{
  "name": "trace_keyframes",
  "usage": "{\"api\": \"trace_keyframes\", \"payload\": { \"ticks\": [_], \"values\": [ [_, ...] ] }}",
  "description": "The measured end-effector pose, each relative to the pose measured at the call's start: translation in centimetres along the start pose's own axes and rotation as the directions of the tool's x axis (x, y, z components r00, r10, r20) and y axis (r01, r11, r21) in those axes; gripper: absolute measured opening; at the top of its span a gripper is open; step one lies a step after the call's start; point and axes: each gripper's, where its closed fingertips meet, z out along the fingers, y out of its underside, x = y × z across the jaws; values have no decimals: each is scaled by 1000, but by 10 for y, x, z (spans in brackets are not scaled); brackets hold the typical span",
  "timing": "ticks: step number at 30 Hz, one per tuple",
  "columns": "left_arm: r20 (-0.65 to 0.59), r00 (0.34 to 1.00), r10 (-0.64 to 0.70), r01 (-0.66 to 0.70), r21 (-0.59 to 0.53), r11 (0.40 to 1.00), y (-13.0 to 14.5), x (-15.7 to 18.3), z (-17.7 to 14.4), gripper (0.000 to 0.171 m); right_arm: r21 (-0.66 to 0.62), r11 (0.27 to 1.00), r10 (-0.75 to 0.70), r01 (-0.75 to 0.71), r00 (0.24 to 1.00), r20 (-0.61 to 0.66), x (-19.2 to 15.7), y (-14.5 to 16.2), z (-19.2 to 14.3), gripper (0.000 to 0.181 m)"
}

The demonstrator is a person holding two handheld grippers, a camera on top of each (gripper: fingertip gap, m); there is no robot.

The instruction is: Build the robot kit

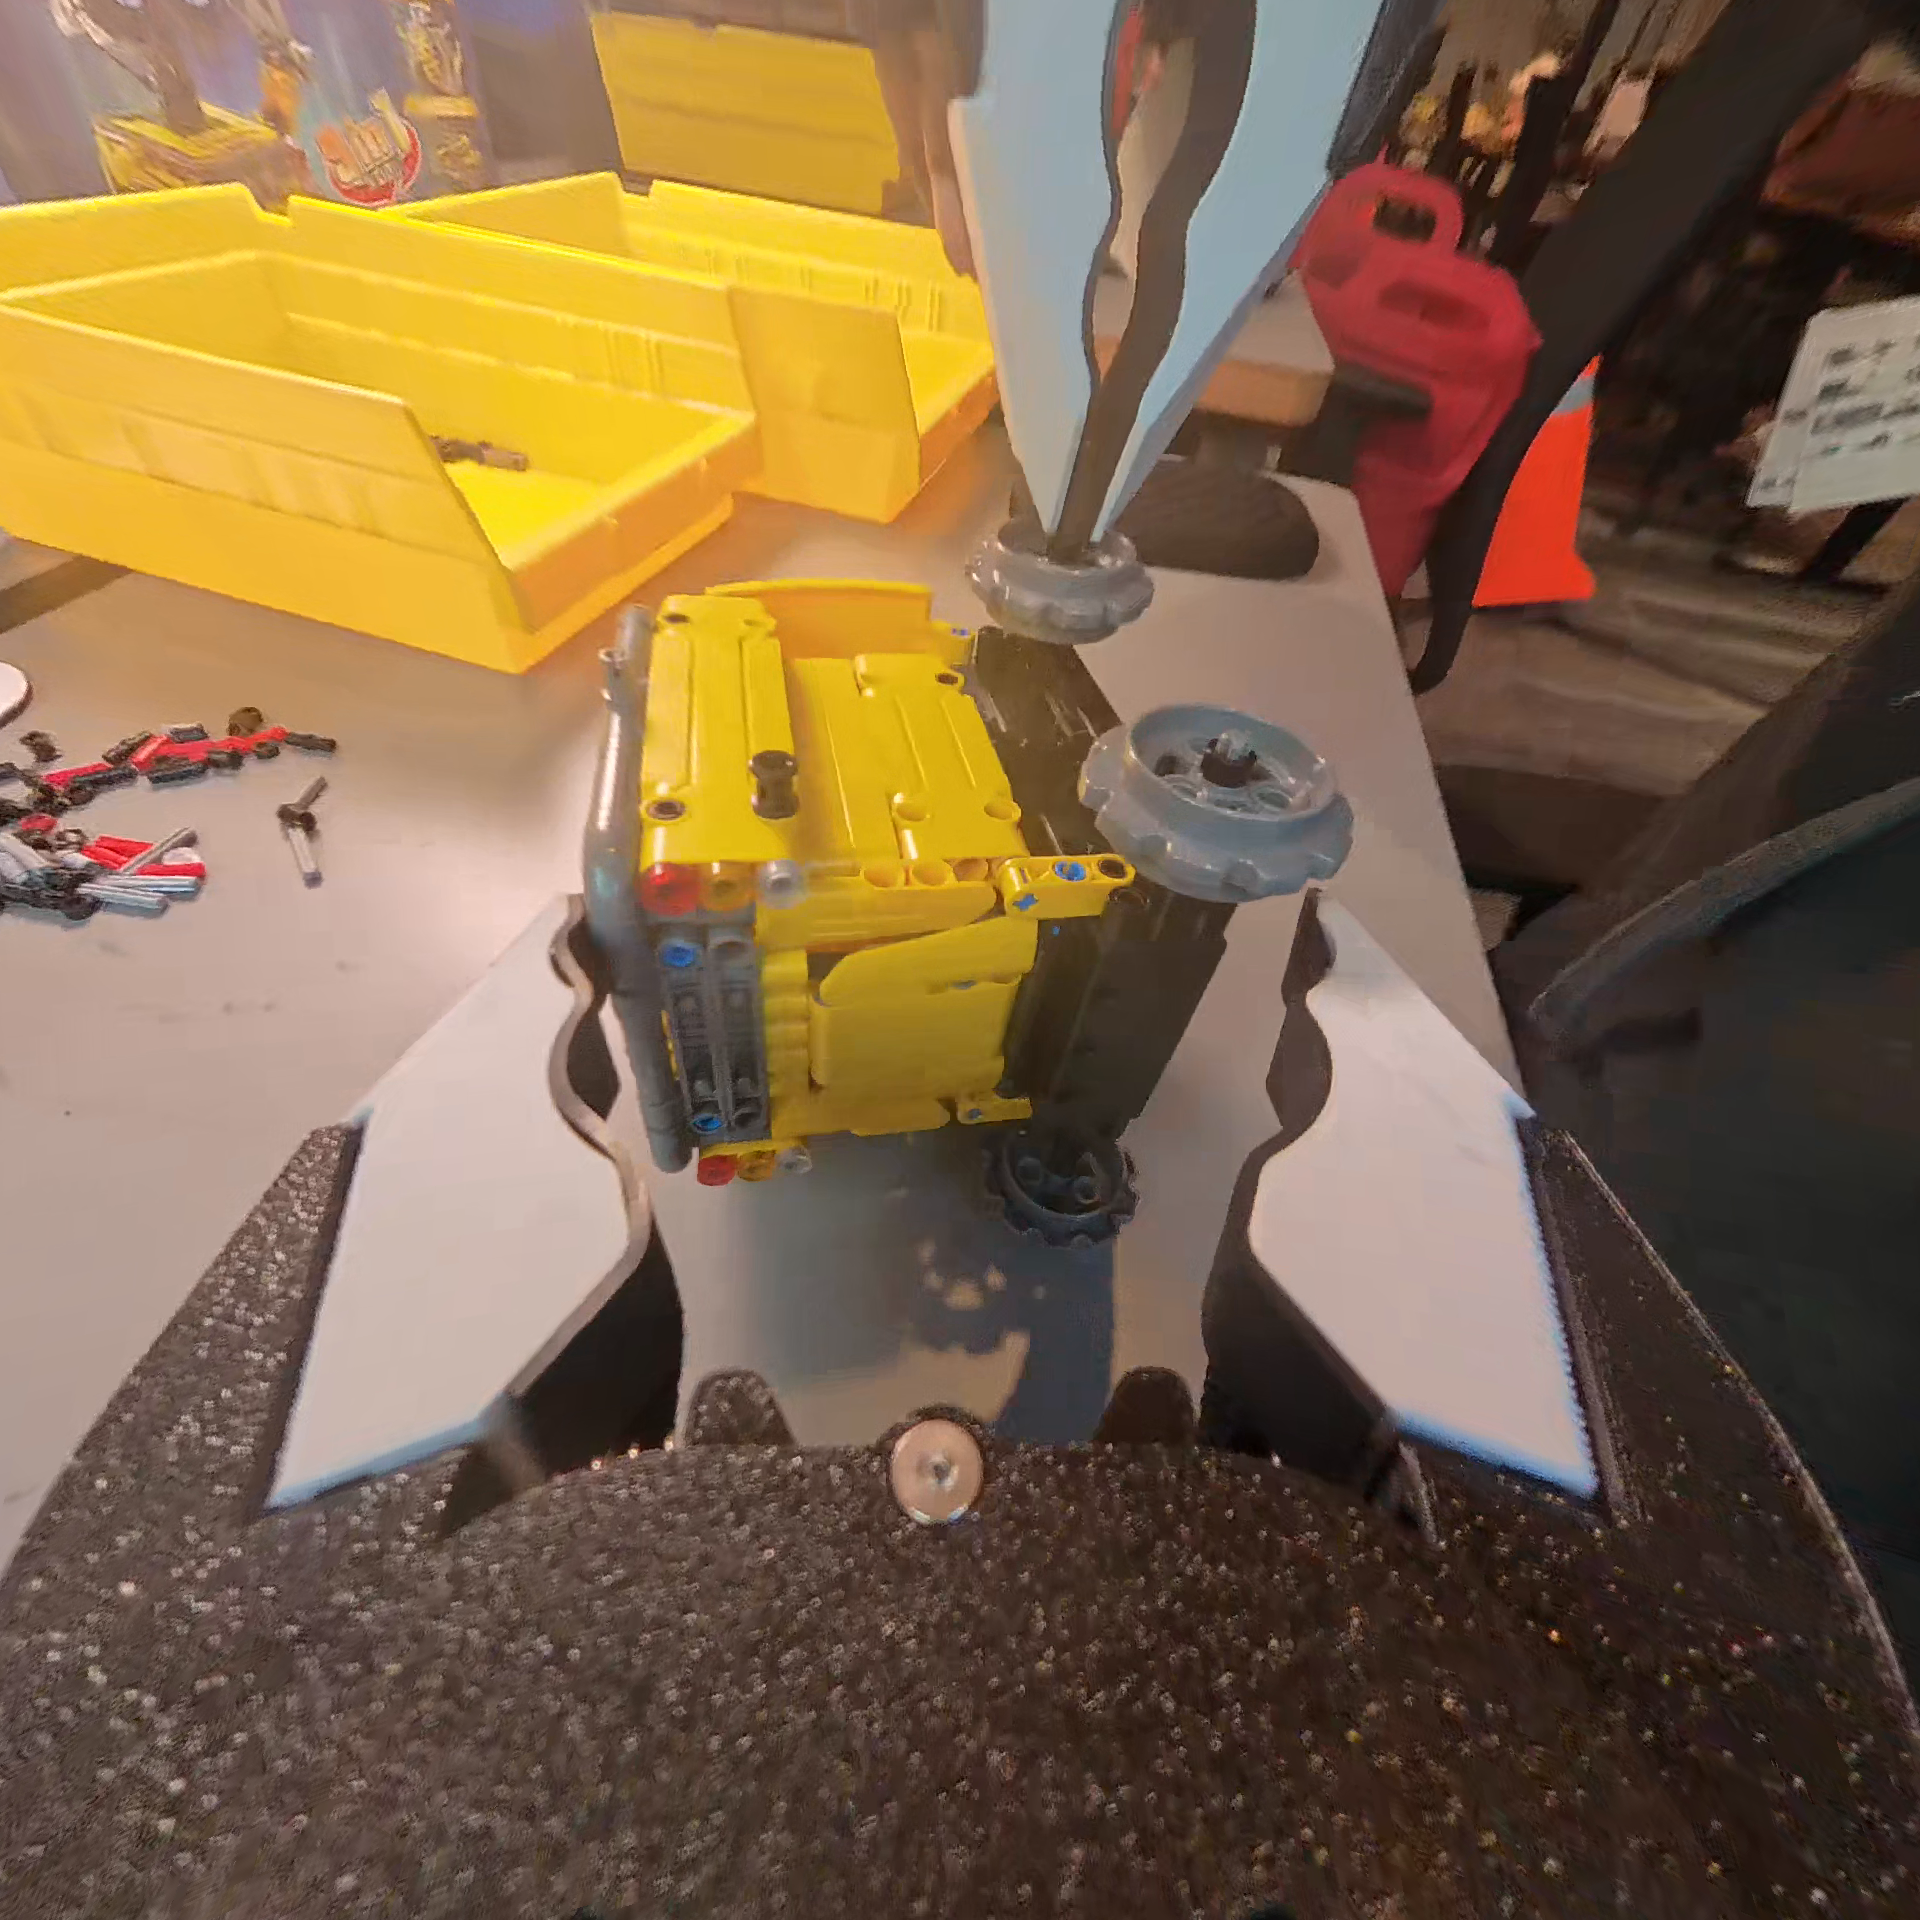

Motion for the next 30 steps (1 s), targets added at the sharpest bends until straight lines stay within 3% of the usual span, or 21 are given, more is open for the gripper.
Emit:
{"api": "trace_keyframes", "payload": {
  "ticks": [2, 24, 30],
  "values": [
    [47, 999, 25, -24, -21, 999, 2, -4, 3, 119, -22, 1000, 4, -4, 1000, -13, 0, 0, 0, 3],
    [49, 998, 34, -32, -31, 999, 3, 0, 4, 120, -85, 996, 22, -23, 1000, -14, -2, -1, 4, 5],
    [40, 999, 26, -25, -25, 999, 4, 0, 3, 120, 27, 996, 84, -83, 996, -17, -1, -2, -3, 4]
  ]
}}
